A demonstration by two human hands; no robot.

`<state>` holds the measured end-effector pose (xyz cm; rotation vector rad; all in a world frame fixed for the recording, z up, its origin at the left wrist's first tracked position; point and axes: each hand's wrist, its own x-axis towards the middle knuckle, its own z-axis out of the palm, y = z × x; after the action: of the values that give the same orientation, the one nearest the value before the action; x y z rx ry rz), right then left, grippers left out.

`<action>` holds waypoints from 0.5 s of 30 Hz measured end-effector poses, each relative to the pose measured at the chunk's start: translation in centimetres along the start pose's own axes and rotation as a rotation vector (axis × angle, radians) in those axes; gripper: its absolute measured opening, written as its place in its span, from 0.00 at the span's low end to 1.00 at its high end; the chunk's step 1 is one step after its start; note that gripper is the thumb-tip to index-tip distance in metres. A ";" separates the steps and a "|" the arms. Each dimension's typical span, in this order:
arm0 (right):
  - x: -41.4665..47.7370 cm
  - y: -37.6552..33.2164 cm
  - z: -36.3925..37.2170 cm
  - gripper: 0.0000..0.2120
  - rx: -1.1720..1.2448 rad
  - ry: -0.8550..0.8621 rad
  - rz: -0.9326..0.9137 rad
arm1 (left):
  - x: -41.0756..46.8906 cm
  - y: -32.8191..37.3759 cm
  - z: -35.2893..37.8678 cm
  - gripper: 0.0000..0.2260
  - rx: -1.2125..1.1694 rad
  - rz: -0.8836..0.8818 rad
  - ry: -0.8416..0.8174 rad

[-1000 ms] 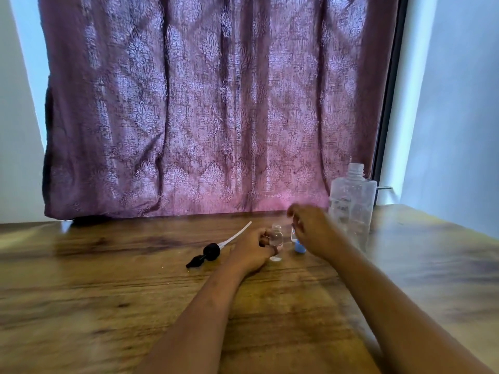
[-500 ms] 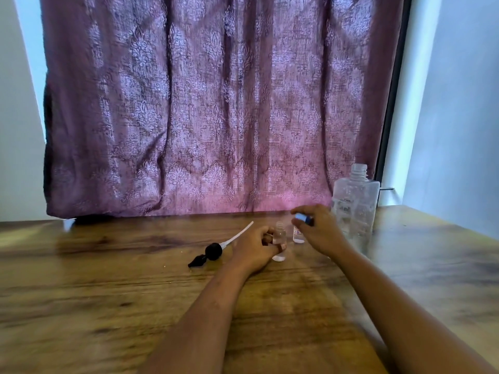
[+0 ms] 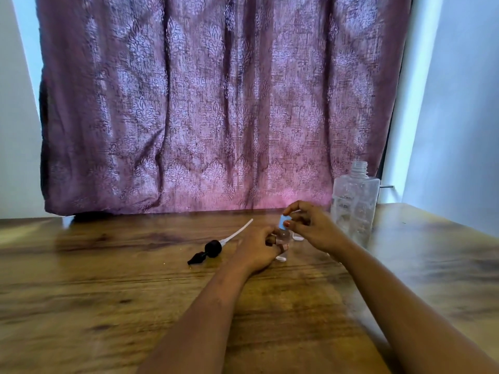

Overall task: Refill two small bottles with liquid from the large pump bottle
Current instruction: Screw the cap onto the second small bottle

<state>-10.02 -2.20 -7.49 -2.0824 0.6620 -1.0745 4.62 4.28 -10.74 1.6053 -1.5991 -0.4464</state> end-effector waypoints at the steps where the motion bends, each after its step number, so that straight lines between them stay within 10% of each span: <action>1: -0.1 0.0 -0.1 0.09 -0.014 -0.025 -0.005 | 0.0 0.0 0.0 0.14 -0.008 0.004 -0.004; 10: 0.2 -0.1 0.2 0.11 -0.326 0.039 -0.066 | 0.2 -0.3 0.2 0.14 0.030 0.024 -0.025; 15: -0.1 0.6 0.1 0.32 -0.251 0.013 -0.067 | 0.1 -0.2 0.2 0.16 0.089 0.011 -0.034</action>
<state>-10.09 -2.48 -8.02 -2.3271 0.7719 -1.0897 4.65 4.12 -10.98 1.6619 -1.6731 -0.4038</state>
